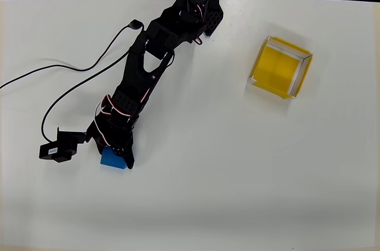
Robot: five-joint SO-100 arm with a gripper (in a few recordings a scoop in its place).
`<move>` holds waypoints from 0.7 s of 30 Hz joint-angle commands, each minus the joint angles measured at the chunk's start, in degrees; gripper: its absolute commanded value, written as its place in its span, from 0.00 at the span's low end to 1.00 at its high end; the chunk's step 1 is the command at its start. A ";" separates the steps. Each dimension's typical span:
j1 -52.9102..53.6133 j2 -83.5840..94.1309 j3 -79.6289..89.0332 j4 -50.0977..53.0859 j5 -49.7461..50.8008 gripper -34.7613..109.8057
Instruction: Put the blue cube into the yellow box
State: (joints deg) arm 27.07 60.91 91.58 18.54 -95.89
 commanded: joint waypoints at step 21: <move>-4.22 21.09 14.59 -3.87 -4.39 0.47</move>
State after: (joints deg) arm 24.26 71.37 105.38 15.03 -99.40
